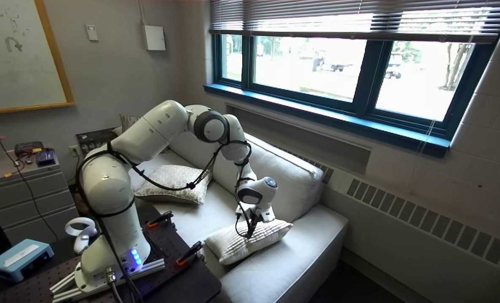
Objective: Move the pillows from the middle of the couch and set them against the armrest
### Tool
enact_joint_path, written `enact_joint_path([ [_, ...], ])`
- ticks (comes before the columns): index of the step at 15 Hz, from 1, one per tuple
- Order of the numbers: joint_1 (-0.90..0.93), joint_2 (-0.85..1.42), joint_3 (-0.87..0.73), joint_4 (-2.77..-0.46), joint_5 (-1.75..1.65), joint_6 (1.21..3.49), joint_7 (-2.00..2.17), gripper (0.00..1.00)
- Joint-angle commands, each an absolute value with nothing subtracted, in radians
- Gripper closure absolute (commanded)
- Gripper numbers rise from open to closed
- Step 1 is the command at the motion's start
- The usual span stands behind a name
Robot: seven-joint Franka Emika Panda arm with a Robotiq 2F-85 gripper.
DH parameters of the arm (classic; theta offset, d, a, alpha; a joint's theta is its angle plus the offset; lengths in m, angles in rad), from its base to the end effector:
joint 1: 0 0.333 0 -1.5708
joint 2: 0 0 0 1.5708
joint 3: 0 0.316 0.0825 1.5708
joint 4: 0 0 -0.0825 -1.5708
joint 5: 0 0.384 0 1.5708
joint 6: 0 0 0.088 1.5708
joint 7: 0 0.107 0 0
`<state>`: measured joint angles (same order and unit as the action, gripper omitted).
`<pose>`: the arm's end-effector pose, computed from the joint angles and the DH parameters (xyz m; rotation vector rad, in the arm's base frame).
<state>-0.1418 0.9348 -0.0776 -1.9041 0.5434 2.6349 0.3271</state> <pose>0.5417 -0.1380 -0.0090 -2.6064 1.4631 0.2851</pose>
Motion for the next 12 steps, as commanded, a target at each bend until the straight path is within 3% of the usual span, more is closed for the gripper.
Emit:
enact_joint_path([
  [1,-0.121,0.905,-0.086,-1.952,0.511,2.68,0.364,0.0],
  [2,-0.116,0.913,-0.087,-1.944,0.502,2.684,0.366,0.0],
  [3,-0.104,0.922,-0.093,-1.935,0.487,2.682,0.373,0.25],
  [5,-0.088,0.941,-0.098,-1.913,0.459,2.671,0.384,0.32],
  [12,-0.058,0.959,-0.103,-1.903,0.417,2.677,0.407,0.88],
])
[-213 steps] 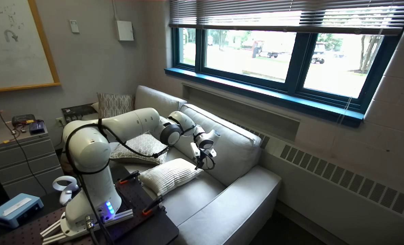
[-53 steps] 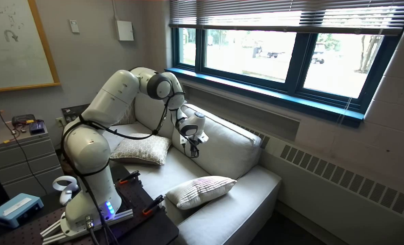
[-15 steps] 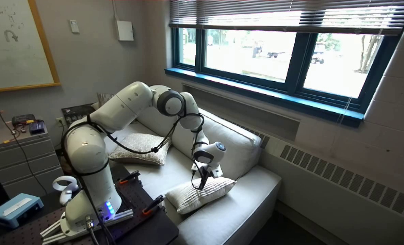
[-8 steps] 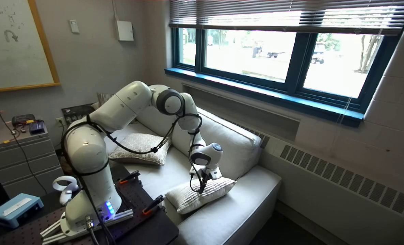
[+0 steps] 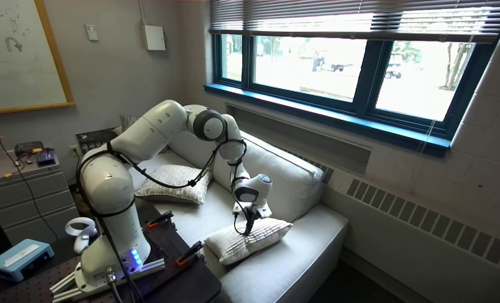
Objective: Move the pillows from the middle of the couch and set them against the armrest
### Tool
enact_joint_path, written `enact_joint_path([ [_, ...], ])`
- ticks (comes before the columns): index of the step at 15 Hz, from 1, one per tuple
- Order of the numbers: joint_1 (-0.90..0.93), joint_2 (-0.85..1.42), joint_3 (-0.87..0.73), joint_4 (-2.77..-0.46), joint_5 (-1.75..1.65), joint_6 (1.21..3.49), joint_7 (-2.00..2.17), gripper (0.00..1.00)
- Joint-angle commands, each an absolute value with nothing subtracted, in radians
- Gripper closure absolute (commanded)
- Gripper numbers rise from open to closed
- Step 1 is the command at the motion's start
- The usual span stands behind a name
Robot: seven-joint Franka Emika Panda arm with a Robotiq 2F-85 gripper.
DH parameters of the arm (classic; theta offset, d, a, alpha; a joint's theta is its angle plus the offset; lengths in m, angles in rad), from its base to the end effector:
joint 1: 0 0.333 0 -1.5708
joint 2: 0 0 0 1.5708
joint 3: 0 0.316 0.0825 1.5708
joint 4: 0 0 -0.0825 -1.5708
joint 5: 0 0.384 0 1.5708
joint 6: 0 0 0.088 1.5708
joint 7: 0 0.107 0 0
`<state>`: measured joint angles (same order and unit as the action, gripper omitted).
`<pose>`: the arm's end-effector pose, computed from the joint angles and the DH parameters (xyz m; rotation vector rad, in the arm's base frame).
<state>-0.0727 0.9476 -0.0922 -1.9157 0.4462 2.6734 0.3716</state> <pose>0.5443 -0.1088 -0.0156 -2.7422 1.3615 0.2722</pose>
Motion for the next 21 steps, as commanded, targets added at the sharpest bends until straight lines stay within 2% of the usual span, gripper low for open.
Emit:
enact_joint_path([
  [1,-0.058,0.96,-0.103,-1.903,0.415,2.678,0.407,0.91],
  [4,-0.05,0.953,-0.107,-1.909,0.407,2.682,0.412,0.97],
  [9,0.034,0.887,-0.152,-1.953,0.368,2.714,0.468,0.91],
  [15,0.228,0.767,-0.313,-2.026,0.257,2.745,0.629,0.92],
  [18,0.244,0.75,-0.337,-2.016,0.204,2.718,0.663,0.94],
  [19,0.227,0.756,-0.327,-2.003,0.194,2.709,0.655,0.68],
  [20,0.212,0.765,-0.318,-1.992,0.187,2.705,0.643,0.68],
  [21,0.189,0.778,-0.303,-1.979,0.182,2.7,0.622,0.63],
])
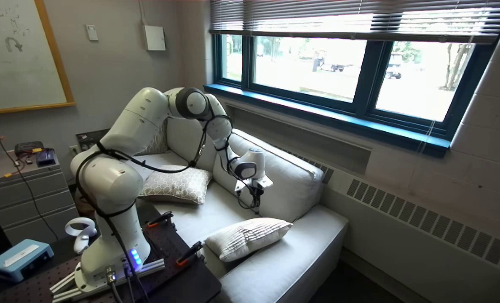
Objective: Move the pillows from the middle of the couch and set them against the armrest
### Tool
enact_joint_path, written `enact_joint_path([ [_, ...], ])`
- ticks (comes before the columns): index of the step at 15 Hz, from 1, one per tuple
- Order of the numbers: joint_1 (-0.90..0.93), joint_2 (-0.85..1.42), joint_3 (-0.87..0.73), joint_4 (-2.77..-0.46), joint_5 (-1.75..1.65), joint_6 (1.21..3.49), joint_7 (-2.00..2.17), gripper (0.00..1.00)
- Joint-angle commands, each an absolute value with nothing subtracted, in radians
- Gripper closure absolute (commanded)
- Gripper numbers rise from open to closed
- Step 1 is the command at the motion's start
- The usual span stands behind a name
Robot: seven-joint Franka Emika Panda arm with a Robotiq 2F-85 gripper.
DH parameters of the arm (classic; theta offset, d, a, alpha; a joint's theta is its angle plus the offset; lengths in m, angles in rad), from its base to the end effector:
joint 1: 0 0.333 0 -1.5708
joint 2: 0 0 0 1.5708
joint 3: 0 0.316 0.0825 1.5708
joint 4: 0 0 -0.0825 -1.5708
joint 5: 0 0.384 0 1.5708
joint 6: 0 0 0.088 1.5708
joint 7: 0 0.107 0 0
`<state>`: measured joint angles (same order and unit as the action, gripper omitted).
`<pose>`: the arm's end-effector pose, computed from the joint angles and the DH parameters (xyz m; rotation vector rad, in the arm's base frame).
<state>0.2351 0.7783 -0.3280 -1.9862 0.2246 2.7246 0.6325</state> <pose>0.5885 -0.0671 0.0872 2.7505 -1.2309 0.0800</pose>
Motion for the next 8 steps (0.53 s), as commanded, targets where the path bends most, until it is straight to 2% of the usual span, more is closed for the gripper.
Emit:
enact_joint_path([
  [1,0.16,0.793,-0.283,-1.964,0.182,2.701,0.595,0.55],
  [8,0.001,0.952,-0.196,-1.78,0.186,2.678,0.422,0.04],
])
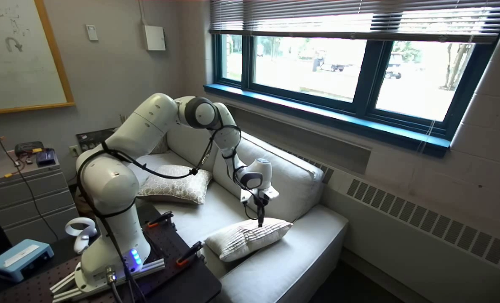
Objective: Move the pillows from the middle of the couch and set them against the armrest
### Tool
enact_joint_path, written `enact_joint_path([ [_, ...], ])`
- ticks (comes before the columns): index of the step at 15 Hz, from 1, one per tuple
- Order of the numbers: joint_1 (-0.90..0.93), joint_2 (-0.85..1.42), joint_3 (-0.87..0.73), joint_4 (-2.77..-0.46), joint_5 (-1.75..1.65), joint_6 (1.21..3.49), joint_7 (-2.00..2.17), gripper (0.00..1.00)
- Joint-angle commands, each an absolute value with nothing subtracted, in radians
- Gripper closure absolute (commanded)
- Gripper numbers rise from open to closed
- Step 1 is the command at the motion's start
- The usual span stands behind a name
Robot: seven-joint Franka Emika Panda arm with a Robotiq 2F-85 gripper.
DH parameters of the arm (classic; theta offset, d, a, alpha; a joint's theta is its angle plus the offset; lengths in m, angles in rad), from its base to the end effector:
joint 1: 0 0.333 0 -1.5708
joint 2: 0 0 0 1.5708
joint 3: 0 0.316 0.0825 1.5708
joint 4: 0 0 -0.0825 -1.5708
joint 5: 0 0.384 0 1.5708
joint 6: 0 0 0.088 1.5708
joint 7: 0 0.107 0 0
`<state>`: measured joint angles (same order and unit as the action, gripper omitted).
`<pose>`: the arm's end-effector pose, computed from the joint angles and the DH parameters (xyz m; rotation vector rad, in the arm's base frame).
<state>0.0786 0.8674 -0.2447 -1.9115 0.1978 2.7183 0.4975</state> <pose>0.5859 -0.1090 0.0475 2.8111 -1.1308 -0.0083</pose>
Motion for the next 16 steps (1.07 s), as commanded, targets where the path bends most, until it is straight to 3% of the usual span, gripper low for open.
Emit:
enact_joint_path([
  [1,-0.025,0.984,-0.178,-1.733,0.187,2.67,0.392,0.01],
  [10,-0.219,1.326,-0.017,-1.261,0.201,2.502,0.146,0.0],
  [11,-0.229,1.36,-0.008,-1.215,0.199,2.479,0.126,0.25],
  [12,-0.236,1.39,-0.004,-1.168,0.197,2.451,0.111,0.27],
  [16,-0.262,1.427,0.014,-1.079,0.207,2.375,0.072,0.55],
])
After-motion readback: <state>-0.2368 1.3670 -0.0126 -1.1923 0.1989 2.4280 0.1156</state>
